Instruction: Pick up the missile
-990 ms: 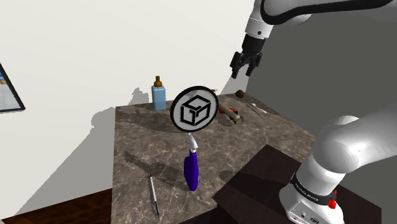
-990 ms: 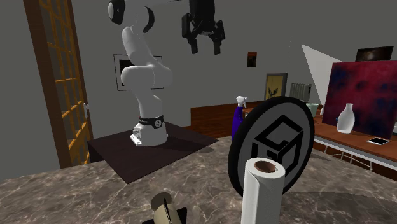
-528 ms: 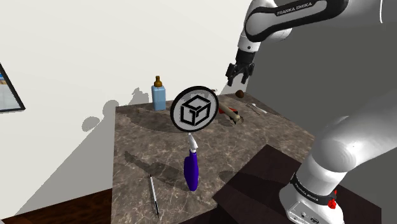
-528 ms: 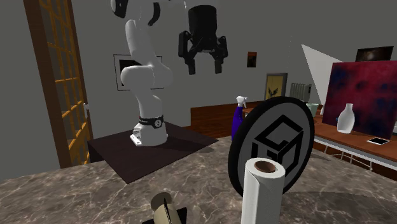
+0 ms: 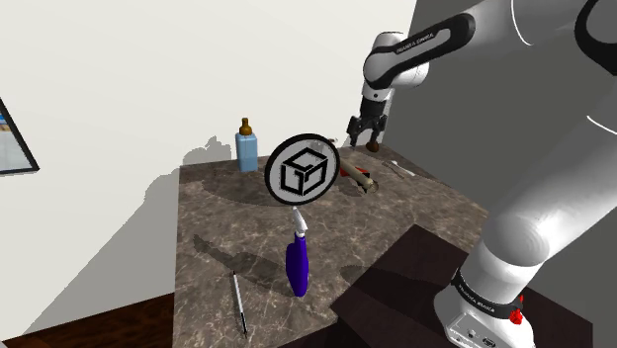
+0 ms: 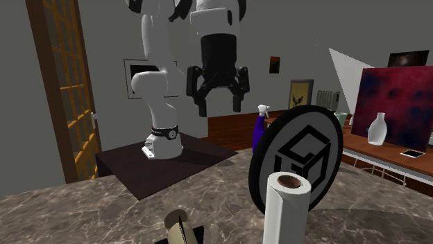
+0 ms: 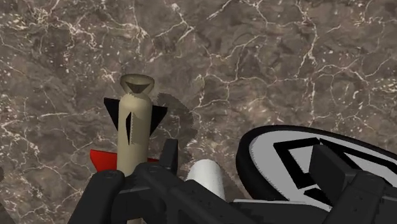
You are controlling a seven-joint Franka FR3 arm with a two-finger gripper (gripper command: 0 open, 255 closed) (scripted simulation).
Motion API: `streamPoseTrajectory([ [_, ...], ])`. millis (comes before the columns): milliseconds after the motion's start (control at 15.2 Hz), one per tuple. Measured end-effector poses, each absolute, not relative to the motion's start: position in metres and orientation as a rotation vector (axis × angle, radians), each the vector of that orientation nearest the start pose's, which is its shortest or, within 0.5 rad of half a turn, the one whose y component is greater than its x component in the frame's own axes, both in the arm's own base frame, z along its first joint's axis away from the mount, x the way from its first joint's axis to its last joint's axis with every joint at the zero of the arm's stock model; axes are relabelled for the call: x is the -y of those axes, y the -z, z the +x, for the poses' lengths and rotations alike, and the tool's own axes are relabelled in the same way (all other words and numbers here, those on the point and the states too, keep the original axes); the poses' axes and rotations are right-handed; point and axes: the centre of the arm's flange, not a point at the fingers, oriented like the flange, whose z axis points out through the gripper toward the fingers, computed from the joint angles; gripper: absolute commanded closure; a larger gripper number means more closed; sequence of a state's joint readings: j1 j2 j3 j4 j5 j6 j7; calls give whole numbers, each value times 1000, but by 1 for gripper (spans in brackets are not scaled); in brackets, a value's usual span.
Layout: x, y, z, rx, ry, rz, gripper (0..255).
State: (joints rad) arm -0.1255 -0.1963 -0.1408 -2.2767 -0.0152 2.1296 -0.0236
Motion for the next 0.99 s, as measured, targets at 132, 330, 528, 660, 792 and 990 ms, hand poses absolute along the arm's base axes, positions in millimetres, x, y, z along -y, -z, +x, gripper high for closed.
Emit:
streamPoseTrajectory([
  [132, 145, -423, 486, -384, 56, -3111, 0],
  [330, 169, -390, 505, -413, 25, -3110, 0],
  [528, 190, -362, 520, -442, -7, -3107, 0],
  [660, 208, -345, 529, -462, -27, -3106, 0],
  [792, 223, -324, 536, -481, -48, -3104, 0],
  [990, 246, -296, 553, -510, -79, -3100, 0],
])
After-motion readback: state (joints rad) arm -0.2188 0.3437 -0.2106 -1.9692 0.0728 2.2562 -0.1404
